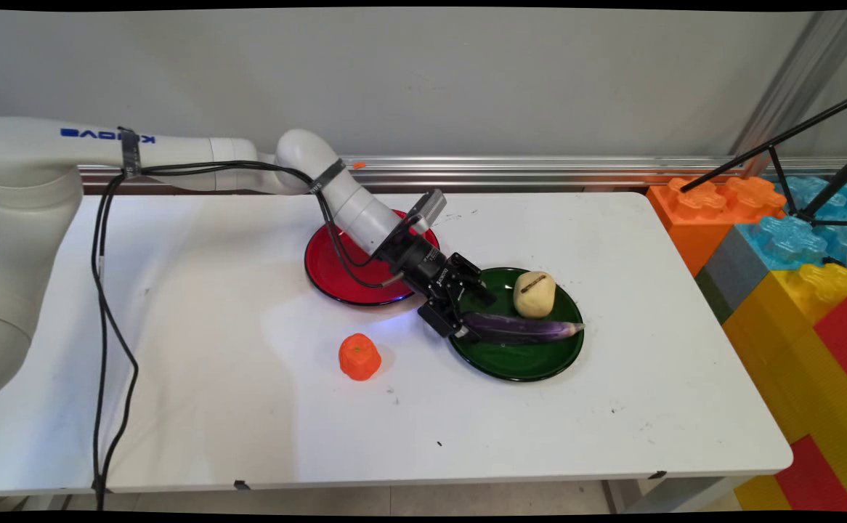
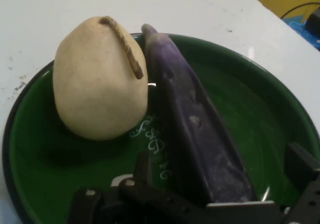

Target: Pick up the eggplant from the green plate, then place the picked object on the table

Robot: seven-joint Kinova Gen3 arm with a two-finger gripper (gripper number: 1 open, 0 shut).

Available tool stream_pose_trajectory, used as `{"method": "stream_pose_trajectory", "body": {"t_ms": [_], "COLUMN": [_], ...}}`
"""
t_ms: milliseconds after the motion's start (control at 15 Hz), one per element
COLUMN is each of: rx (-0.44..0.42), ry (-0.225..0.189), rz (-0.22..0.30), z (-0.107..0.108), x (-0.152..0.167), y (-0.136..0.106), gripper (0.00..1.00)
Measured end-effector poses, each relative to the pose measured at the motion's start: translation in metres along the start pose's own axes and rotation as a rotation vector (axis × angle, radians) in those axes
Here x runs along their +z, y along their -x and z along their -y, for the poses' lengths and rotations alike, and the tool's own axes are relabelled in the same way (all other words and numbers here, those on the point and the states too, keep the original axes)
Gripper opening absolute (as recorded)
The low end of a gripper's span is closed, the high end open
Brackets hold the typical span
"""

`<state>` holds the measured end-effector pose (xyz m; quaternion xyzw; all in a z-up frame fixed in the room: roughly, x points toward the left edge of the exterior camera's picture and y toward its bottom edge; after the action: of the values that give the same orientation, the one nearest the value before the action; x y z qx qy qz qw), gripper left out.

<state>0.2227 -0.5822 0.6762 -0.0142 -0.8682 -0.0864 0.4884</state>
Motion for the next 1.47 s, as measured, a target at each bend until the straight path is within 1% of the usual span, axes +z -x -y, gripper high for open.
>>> {"method": "stream_pose_trajectory", "body": {"t_ms": [333,400,733,1000,1267,1467], "rx": [0.017,0.021,0.032,0.027,0.016,-0.004], "ry": [0.000,0.000,-0.005,-0.011,-0.016,-0.023], "rz": [0.009,0.009,0.016,0.012,-0.009,-0.045], "z": [0.006,0.007,0.010,0.008,0.003,-0.005], "x": [0.004,0.005,0.005,-0.001,-0.009,-0.019], "y": [0.001,0.001,0.002,0.001,-0.004,-0.013], "gripper": [1.00,0.00,0.00,0.00,0.00,0.00]}}
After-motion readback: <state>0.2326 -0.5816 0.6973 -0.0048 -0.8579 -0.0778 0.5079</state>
